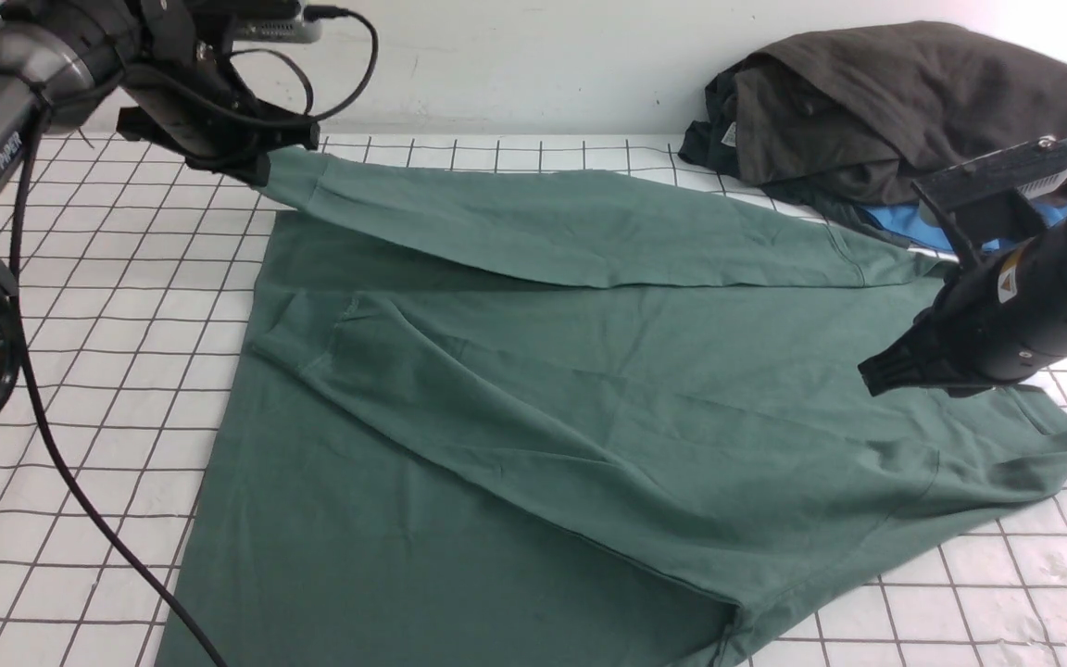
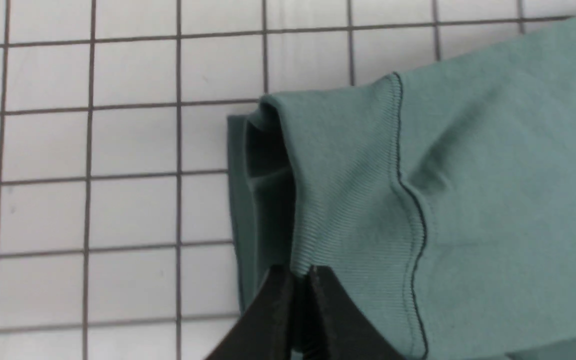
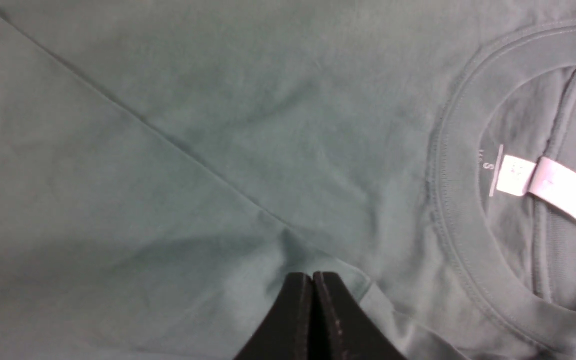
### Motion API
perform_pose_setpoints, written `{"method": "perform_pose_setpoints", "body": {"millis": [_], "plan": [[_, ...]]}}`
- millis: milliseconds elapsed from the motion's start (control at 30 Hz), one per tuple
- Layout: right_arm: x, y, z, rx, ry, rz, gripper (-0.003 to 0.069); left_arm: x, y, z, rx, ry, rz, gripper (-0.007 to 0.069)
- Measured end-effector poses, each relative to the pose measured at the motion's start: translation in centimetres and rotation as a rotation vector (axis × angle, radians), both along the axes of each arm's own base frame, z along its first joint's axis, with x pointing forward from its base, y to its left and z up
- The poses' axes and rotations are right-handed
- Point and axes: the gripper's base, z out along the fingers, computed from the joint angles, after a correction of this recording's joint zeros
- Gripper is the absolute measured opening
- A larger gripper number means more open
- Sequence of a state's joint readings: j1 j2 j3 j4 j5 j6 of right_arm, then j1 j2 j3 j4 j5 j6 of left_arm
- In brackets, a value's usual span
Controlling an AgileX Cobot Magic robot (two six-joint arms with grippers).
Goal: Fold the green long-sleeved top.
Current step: Use the left arm to drag and drop the cuff onto the cuff closest to the left arm
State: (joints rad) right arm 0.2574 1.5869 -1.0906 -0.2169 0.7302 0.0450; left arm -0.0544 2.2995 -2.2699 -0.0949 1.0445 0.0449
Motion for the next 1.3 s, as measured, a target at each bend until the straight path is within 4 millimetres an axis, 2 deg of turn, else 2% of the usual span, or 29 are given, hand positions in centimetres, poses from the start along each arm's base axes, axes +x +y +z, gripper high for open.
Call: {"method": "perform_pose_setpoints", "body": {"millis": [67,133,167,267,367,467,500,633,667,700,733,867,1000,1067,1167,1200,1267,1300], "plan": [[-0.1,-0.1,0.0,-0.021,0.008,0.005,-0.0014,-1.8,-1.0,1.9,0.017,0.071,-0.052,0.0002],[-0.2,-0.3,0.0,-0.04,0.016,0.007,-0.0014,-3.3,-2.0,2.8,0.033,0.106,-0.099,0.0002],[-0.2,-0.3,0.0,-0.042,0.017,0.007,-0.0014,-3.4,-2.1,3.1,0.034,0.1,-0.103,0.0002],[-0.3,-0.4,0.0,-0.054,0.026,0.007,-0.0014,-7.2,-3.3,0.9,0.058,0.255,-0.165,0.0002],[-0.5,-0.4,0.4,-0.041,0.02,0.001,-0.0014,-11.1,-2.9,-3.0,0.08,0.445,-0.187,0.0002],[-0.6,-0.3,0.6,-0.013,0.011,-0.006,-0.0014,-14.3,-2.2,-4.7,0.114,0.538,-0.193,0.0002],[-0.6,-0.2,0.7,-0.007,0.007,-0.007,-0.0014,-14.8,-2.1,-4.6,0.116,0.539,-0.191,0.0002],[-0.6,-0.2,1.0,0.007,-0.011,-0.007,-0.0014,-16.0,-2.5,-1.5,0.063,0.427,-0.172,0.0002],[-0.6,-0.2,1.0,0.007,-0.011,-0.007,-0.0014,-16.0,-2.5,-1.4,0.061,0.423,-0.173,0.0002],[-0.6,-0.1,1.0,0.012,-0.01,-0.009,-0.0014,-16.6,-3.2,-0.2,0.044,0.392,-0.188,0.0002],[-0.6,-0.1,1.0,0.014,-0.009,-0.01,-0.0014,-16.8,-3.5,0.0,0.046,0.386,-0.199,0.0002],[-0.6,-0.1,0.9,0.013,-0.002,-0.009,-0.0014,-17.2,-4.7,-0.3,0.084,0.388,-0.241,0.0002],[-0.8,-0.1,0.9,0.008,0.013,0.01,-0.0014,-17.6,-4.9,-1.9,0.157,0.432,-0.268,0.003],[-0.8,0.0,0.8,0.007,0.022,0.024,-0.0014,-17.8,-4.6,-2.3,0.19,0.466,-0.271,0.0094],[-1.1,0.1,1.1,0.013,0.03,0.041,-0.0014,-18.1,-4.4,-1.8,0.204,0.466,-0.264,0.018],[-1.5,0.1,1.6,0.016,0.029,0.062,-0.0014,-18.5,-4.3,-1.1,0.205,0.46,-0.253,0.0253],[-1.8,0.1,1.9,0.02,0.03,0.078,-0.0014,-18.8,-4.4,-0.6,0.203,0.454,-0.252,0.0292],[-2.1,0.2,2.4,0.028,0.023,0.097,-0.0014,-19.5,-4.8,-0.2,0.205,0.442,-0.265,0.0338]]}}
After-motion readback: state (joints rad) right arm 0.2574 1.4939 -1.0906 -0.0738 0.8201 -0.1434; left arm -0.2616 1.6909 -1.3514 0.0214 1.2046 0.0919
